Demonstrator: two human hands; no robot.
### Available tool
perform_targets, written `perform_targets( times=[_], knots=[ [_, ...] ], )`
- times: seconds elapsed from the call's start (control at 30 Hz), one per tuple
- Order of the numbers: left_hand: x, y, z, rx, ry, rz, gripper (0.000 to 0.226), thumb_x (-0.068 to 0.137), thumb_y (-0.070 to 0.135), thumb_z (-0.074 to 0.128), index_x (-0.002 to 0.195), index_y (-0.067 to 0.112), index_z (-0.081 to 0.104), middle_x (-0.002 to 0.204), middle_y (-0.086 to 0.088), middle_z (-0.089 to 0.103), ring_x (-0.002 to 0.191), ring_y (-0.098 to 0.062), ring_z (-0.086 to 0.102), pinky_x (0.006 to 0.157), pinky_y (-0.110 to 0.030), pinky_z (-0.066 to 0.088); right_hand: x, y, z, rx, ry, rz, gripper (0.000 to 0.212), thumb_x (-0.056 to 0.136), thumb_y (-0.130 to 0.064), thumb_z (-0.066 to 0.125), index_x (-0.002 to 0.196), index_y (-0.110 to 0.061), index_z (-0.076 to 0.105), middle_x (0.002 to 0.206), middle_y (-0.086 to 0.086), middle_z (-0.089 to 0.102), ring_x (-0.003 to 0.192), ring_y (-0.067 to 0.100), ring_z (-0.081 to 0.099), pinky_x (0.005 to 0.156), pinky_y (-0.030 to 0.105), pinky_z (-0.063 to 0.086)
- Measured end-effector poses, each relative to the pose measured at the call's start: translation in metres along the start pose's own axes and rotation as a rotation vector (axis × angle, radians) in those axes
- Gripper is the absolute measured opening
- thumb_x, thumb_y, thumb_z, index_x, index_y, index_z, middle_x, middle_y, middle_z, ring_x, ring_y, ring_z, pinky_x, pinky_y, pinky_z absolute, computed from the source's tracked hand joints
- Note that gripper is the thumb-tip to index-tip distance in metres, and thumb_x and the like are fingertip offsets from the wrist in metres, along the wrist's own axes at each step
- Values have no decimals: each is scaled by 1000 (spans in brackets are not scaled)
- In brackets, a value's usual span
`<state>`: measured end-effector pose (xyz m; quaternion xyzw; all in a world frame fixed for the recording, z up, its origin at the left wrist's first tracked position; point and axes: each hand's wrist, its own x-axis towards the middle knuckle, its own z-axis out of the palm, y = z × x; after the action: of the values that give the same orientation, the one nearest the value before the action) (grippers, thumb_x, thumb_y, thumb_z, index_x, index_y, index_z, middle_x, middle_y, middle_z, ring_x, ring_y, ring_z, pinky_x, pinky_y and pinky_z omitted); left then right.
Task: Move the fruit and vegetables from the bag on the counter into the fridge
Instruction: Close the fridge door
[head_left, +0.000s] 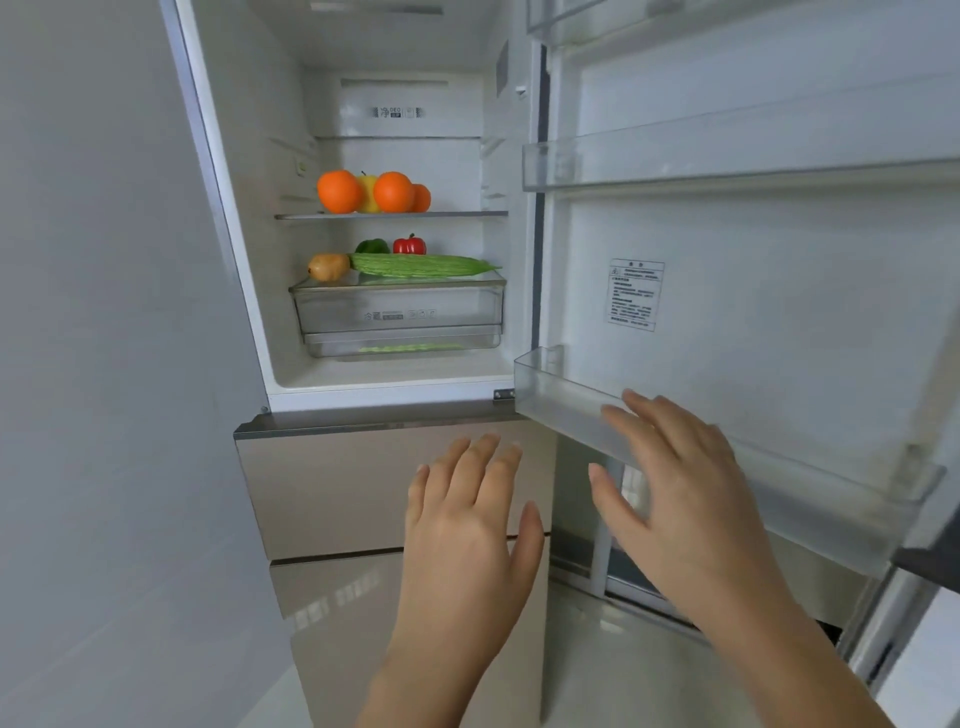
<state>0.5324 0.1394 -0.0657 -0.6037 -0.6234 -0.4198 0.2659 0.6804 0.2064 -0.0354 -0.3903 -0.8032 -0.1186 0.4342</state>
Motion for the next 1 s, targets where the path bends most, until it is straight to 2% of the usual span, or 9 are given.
perform_targets(
  times=[0.1, 0.17, 0.27, 0.4, 0.57, 0.67, 0.73, 0.87, 1.0],
  knots=[
    [11, 44, 18, -42, -9, 29, 40, 81, 31, 46, 114, 13, 59, 117, -5, 62, 112, -23, 51, 93, -45, 46, -2, 43, -28, -21, 44, 19, 48, 81, -38, 43, 114, -7, 61, 121, 15, 61, 111, 37, 56, 89, 61, 45],
    [18, 71, 30, -58, -13, 58, 40, 81, 31, 45, 113, 12, 61, 117, -7, 63, 111, -27, 55, 92, -46, 46, -3, 74, -44, -43, 61, 49, 41, 83, -32, 58, 116, -7, 60, 122, 16, 59, 113, 39, 54, 89, 62, 44],
    [28, 107, 47, -89, -23, 96, 42, 80, 30, 45, 113, 11, 61, 116, -8, 63, 111, -28, 57, 91, -46, 47, -5, 117, -64, -103, 61, 105, 47, 75, -24, 71, 117, -7, 60, 125, 17, 58, 114, 39, 53, 91, 59, 43],
    [39, 145, 71, -121, -23, 145, 41, 81, 30, 45, 113, 10, 61, 118, -8, 63, 113, -29, 56, 92, -46, 46, -3, 169, -91, -168, 143, 124, 42, 84, -30, 59, 117, -4, 59, 122, 19, 59, 110, 40, 55, 92, 58, 43],
    [43, 180, 96, -144, -24, 165, 39, 82, 31, 44, 114, 13, 58, 119, -7, 62, 115, -27, 54, 92, -48, 46, 3, 222, -110, -204, 220, 176, 43, 84, -26, 60, 119, -1, 56, 125, 21, 55, 115, 40, 49, 94, 55, 42],
    [45, 195, 108, -132, -33, 168, 39, 82, 31, 44, 114, 13, 58, 118, -8, 63, 114, -29, 56, 89, -51, 48, 3, 241, -112, -228, 263, 137, 47, 85, -29, 53, 122, -1, 54, 131, 22, 49, 120, 40, 44, 96, 54, 39],
    [46, 203, 112, -124, -37, 173, 39, 82, 31, 44, 114, 12, 58, 118, -9, 63, 113, -29, 56, 88, -51, 48, 1, 250, -113, -210, 272, 149, 50, 83, -29, 52, 124, -2, 52, 133, 24, 46, 121, 40, 42, 95, 54, 39],
    [46, 215, 117, -109, -40, 177, 40, 82, 30, 44, 113, 11, 60, 118, -9, 63, 113, -30, 56, 87, -51, 48, -5, 271, -112, -232, 262, 180, 53, 84, -22, 62, 130, -3, 46, 134, 27, 45, 120, 43, 42, 94, 57, 40],
    [42, 220, 121, -103, -45, 168, 40, 81, 30, 44, 113, 11, 60, 118, -10, 63, 113, -30, 56, 88, -51, 48, -8, 285, -102, -222, 216, 158, 62, 87, -34, 55, 138, -4, 34, 141, 26, 37, 126, 43, 37, 98, 55, 36]
  ],
)
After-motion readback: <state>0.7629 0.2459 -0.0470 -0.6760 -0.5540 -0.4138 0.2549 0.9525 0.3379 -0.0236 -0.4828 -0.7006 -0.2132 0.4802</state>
